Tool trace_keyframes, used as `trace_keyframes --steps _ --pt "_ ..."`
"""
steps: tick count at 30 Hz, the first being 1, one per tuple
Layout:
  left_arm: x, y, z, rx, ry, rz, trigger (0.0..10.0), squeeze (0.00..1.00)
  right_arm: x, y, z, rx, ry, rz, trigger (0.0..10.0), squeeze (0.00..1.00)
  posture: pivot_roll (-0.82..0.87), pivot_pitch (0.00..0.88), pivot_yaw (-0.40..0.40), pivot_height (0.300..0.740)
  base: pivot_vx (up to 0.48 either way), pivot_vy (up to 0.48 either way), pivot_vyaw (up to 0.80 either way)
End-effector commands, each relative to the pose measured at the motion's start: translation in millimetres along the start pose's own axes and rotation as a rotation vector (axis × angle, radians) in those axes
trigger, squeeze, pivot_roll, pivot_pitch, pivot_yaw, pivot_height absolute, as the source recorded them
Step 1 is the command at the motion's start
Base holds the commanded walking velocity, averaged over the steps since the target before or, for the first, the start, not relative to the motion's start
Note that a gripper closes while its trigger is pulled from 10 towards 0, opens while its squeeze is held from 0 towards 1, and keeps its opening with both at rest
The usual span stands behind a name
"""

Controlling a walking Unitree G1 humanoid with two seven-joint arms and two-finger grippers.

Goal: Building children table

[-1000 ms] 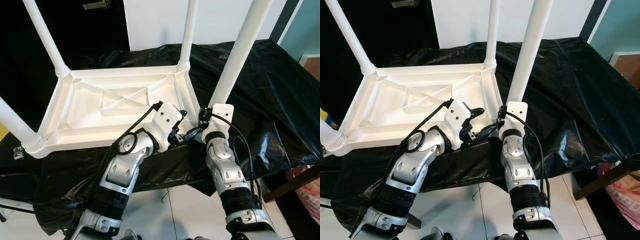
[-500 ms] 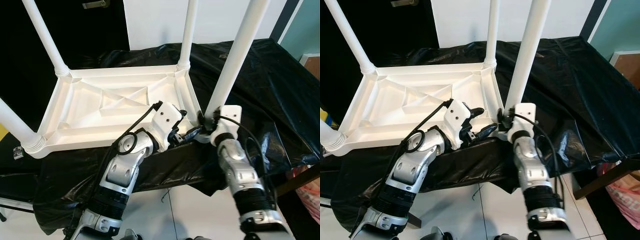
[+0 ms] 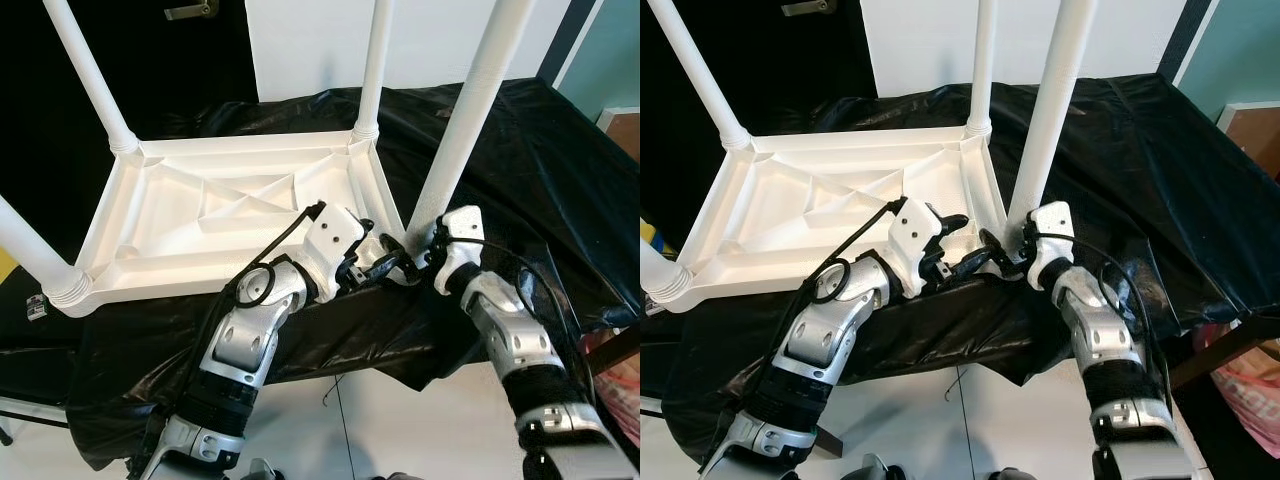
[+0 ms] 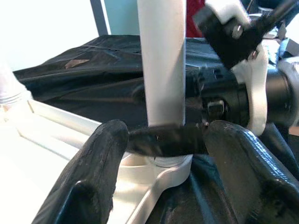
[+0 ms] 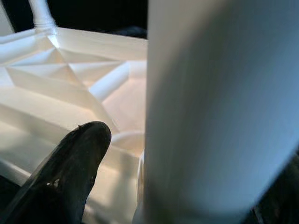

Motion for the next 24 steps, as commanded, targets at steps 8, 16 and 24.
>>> trace_keyframes --steps 8,16,24 --pt "-0.8 0.3 3.9 -0.017 0.066 -0.005 10.0 0.0 -4.6 -10.6 -2.3 0.037 0.071 0.053 0.0 0.0 -0.02 0.04 -0.02 0.74 0.0 0.0 0.0" --pt "1.8 -1.3 4.1 -0.016 0.078 -0.002 10.0 0.0 -1.0 -21.8 -1.4 0.019 0.1 0.089 0.0 0.0 -0.01 0.035 -0.026 0.74 0.0 0.0 0.0" --pt "1.5 -2.3 3.5 -0.015 0.074 0.001 10.0 0.0 0.5 -31.2 -4.9 -0.025 0.01 0.137 10.0 0.0 -0.02 0.036 -0.022 0.74 0.0 0.0 0.0"
Point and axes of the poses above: a point about 5 cm out from each wrist's last joint towards the gripper, its own x axis pointing back from the gripper into the wrist, its own y axis along the axis of the wrist's last joint, z = x × y, the point moved 2 cm from there along -x, pointing out of the wrist towards the gripper, and after that the axes turned 7 degrees about x, right-handed, at the moved point
